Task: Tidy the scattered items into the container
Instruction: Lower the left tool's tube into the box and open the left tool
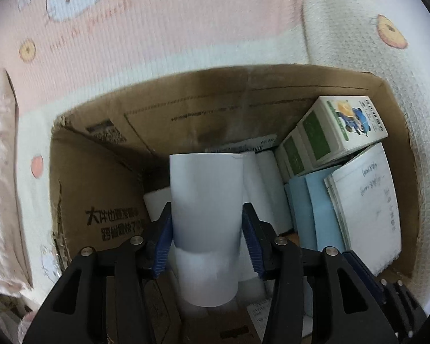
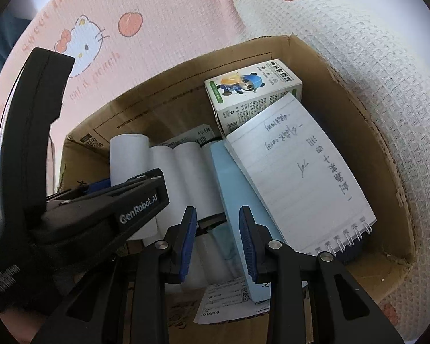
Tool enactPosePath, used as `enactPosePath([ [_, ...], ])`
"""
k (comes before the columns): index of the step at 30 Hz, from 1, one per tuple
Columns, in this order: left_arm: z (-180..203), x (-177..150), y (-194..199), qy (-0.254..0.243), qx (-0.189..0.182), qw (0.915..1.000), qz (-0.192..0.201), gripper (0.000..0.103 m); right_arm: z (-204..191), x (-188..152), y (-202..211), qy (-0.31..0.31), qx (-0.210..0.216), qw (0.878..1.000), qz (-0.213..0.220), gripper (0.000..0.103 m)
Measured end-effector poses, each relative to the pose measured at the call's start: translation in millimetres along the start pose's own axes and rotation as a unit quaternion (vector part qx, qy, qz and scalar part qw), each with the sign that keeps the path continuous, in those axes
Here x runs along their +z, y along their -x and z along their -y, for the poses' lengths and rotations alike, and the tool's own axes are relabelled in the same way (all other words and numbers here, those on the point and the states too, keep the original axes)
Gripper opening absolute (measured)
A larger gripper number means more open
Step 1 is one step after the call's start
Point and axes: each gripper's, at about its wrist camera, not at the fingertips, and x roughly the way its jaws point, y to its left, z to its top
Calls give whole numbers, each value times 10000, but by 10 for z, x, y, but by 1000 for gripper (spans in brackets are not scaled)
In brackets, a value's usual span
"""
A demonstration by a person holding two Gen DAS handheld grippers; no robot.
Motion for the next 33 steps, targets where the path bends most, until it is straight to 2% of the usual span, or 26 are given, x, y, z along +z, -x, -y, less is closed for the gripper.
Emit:
enactPosePath([
  [3, -82, 17, 8, 73, -167, 9997, -178, 55, -32, 4, -10, 71, -30, 10000, -54, 28],
  [7, -160, 15, 96, 151, -462, 9987, -137, 55, -69, -6, -18, 110, -33, 9999, -76, 28],
  [11, -174, -37, 153, -63, -540, 9981, -294, 58, -81, -63, -19, 76, 143, 9998, -137, 28],
  [14, -209, -55, 266, -54, -493, 9987, -153, 62, -86, -103, -5, 58, 169, 9997, -146, 28],
  [15, -185, -30, 293, -259, -562, 9980, -137, 63, -88, -115, -8, 53, 208, 9997, -139, 28],
  [17, -184, -2, 386, -331, -512, 9981, 43, 66, -83, -133, -32, 5, 418, 9990, -146, 28],
  [19, -162, 14, 395, -581, -441, 9973, 15, 67, -69, -153, -83, -138, 762, 9967, -224, 28],
  [23, -220, -6, 430, -1075, -542, 9927, -88, 67, -81, -168, -92, -230, 910, 9954, -192, 28],
  [26, -314, -22, 473, -1098, -721, 9913, -62, 67, -119, -172, -57, -244, 1009, 9945, -161, 28],
  [27, -354, -27, 469, -1074, -764, 9913, -51, 62, -128, -174, -47, -243, 1037, 9942, -148, 28],
  [29, -378, -12, 435, -1066, -765, 9912, -154, 54, -137, -177, -43, -234, 944, 9952, -140, 28],
  [32, -354, -17, 403, -1102, -908, 9892, -330, 53, -63, -180, 25, -306, 366, 9988, -88, 28],
  [33, -326, -20, 410, -1174, -889, 9886, -311, 53, -53, -186, 74, -355, 378, 9986, -35, 27],
])
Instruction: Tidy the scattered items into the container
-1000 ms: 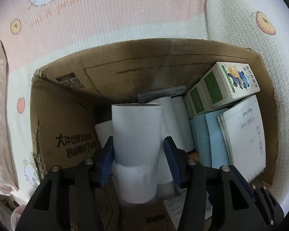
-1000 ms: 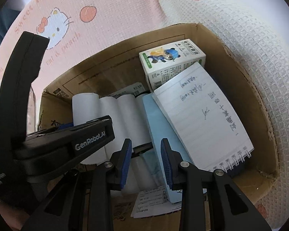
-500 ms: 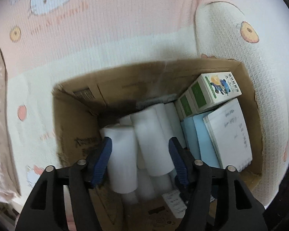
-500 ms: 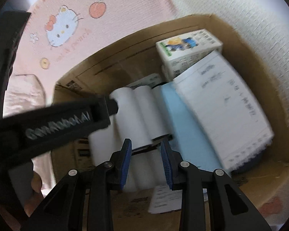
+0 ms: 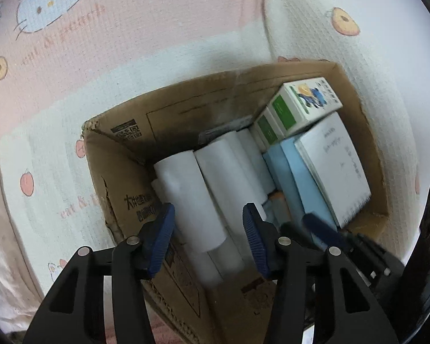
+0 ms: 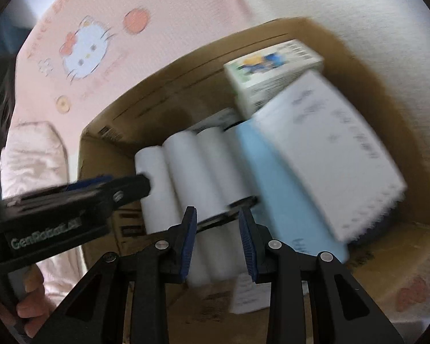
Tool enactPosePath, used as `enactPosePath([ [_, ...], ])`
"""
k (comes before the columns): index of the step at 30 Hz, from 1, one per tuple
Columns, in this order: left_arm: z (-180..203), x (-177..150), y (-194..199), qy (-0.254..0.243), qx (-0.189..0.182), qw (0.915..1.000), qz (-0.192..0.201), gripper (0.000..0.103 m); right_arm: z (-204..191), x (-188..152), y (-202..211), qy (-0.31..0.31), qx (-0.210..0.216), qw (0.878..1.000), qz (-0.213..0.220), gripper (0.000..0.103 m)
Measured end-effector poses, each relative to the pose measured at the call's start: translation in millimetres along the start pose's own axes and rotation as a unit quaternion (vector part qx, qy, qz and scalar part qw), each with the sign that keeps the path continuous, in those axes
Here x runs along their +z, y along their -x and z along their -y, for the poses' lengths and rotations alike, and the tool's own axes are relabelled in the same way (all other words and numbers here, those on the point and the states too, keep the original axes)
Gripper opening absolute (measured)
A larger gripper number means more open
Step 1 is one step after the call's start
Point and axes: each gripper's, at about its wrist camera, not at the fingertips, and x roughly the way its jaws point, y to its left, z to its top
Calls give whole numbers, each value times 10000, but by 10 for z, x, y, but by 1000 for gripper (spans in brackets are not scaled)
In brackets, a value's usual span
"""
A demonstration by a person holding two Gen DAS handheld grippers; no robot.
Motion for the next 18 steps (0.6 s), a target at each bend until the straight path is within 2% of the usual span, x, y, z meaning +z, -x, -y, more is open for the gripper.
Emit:
enactPosePath([
  [3, 57, -3, -32, -79, 227, 9997, -42, 53, 179, 26, 111, -379, 293, 9987, 174, 27],
  [7, 99, -4, -186, -22, 233, 9993, -274, 53, 208, 48, 130, -305, 60, 9994, 154, 28],
  [9, 106, -17, -286, 40, 282, 9990, -350, 53, 187, 45, 132, -223, 81, 9997, 109, 28],
  [11, 138, -32, -314, 39, 492, 9985, -219, 53, 177, 38, 86, -202, 85, 9997, 67, 27],
  [18, 159, -47, -315, 22, 591, 9981, -193, 53, 192, 17, 4, -98, 57, 9999, -32, 27],
])
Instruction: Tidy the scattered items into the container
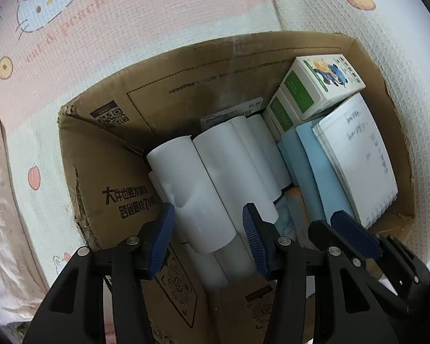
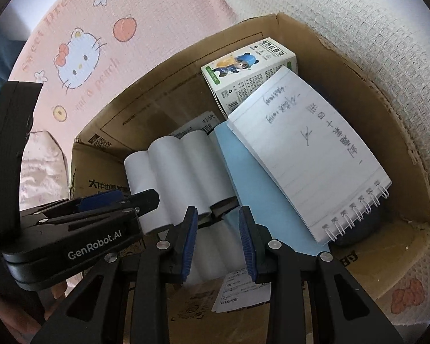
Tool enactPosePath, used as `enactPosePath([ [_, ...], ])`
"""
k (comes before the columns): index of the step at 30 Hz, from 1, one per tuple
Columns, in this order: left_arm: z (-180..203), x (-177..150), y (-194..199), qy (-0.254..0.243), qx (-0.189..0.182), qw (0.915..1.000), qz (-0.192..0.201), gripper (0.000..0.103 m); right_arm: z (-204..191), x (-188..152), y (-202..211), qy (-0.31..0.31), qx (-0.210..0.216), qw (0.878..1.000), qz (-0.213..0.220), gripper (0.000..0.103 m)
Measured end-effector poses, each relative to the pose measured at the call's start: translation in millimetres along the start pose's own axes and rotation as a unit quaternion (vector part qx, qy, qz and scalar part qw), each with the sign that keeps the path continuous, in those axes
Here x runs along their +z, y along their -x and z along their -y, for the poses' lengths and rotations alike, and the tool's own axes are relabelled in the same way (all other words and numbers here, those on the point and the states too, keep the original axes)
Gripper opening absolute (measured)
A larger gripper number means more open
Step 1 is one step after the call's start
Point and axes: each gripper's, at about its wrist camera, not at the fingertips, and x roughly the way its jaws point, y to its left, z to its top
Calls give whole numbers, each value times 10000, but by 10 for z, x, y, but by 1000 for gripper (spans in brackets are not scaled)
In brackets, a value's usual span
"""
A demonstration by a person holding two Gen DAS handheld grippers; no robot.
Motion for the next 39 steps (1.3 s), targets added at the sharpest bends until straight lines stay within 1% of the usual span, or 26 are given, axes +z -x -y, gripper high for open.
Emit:
enactPosePath([
  [2, 32, -17, -29, -94, 72, 9999, 13, 53, -3, 8, -10, 12, -46, 10000, -64, 27],
  [6, 22, -32, -11, -122, -43, 9999, 21, 52, 17, 15, 42, 103, 251, 9995, -183, 28],
  [8, 13, -43, 4, -138, -176, 9997, 0, 52, -16, 30, 76, 169, 58, 9996, -219, 28],
  [12, -113, -23, 87, 134, -615, 9980, -81, 52, -77, 29, 64, 294, -179, 9986, -396, 28],
  [14, -178, -17, 187, 135, -690, 9975, 38, 52, -120, 21, 14, 384, -369, 9971, -550, 27],
  [18, -312, 41, 441, 40, -829, 9953, 504, 52, -244, 24, -183, 526, -587, 9925, -934, 27],
  [19, -352, 55, 496, 24, -902, 9942, 589, 51, -277, 34, -247, 563, -677, 9910, -1012, 27],
  [21, -400, 135, 538, -4, -972, 9927, 715, 38, -333, 54, -366, 629, -802, 9881, -1150, 27],
  [23, -441, 186, 559, -2, -1016, 9918, 780, 33, -371, 83, -483, 627, -863, 9861, -1273, 27],
  [28, -507, 263, 484, -167, -1155, 9907, 699, 32, -409, 130, -680, 628, -1077, 9814, -1457, 27],
  [31, -555, 229, 494, -206, -1184, 9908, 624, 32, -420, 144, -733, 639, -1165, 9794, -1518, 27],
  [35, -517, 229, 448, -325, -1243, 9901, 565, 32, -428, 165, -731, 674, -1146, 9795, -1513, 27],
  [39, -435, 201, 419, -457, -1158, 9908, 539, 32, -390, 174, -731, 625, -1067, 9810, -1495, 27],
])
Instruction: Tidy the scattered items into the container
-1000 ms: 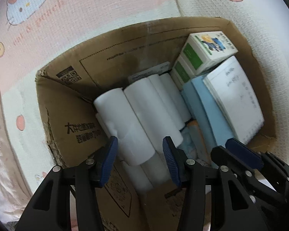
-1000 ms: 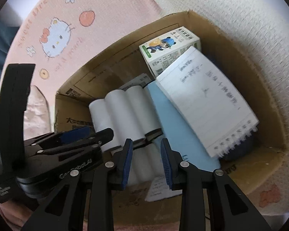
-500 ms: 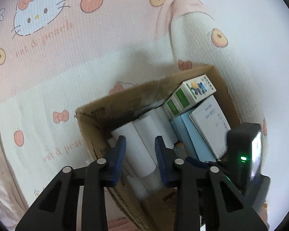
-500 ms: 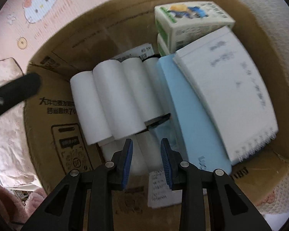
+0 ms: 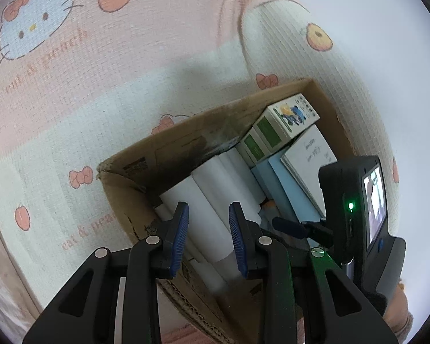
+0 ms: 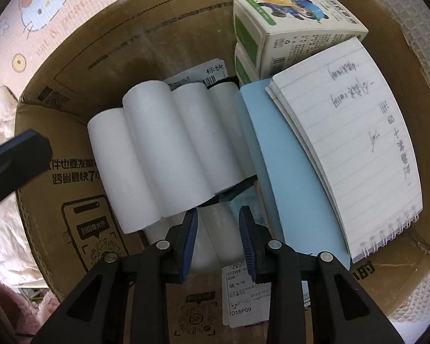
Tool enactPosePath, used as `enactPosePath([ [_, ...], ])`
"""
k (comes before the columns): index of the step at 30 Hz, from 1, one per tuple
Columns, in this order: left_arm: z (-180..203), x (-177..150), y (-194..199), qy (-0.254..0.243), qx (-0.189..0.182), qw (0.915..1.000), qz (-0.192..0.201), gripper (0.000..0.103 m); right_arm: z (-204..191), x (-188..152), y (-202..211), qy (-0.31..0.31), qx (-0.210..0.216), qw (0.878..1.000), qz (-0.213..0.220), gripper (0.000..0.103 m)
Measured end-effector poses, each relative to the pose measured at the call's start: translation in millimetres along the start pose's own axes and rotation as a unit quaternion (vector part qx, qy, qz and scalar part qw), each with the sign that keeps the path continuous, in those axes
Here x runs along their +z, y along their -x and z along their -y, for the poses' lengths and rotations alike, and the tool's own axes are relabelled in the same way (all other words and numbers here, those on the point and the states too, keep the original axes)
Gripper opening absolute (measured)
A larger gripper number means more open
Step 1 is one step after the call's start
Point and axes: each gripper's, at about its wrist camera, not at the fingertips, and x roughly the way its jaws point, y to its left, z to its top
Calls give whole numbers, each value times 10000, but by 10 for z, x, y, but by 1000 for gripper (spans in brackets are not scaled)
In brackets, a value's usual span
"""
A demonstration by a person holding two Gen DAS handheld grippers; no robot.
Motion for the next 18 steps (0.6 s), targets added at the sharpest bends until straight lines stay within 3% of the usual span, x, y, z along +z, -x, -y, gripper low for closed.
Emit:
enactPosePath([
  [5, 40, -11, 29, -68, 213, 9997, 63, 32, 35, -79, 23, -48, -66, 10000, 9, 28],
  [11, 129, -64, 153, -228, 484, 9983, 247, 33, -9, -312, 390, -60, 121, 9985, 533, 28],
  [14, 214, -134, 251, -388, 763, 9956, 394, 45, -44, -457, 636, -96, 120, 9963, 842, 28],
  [18, 281, -275, 409, -575, 748, 9939, 562, 53, -106, -684, 989, -154, -45, 9913, 1304, 28],
])
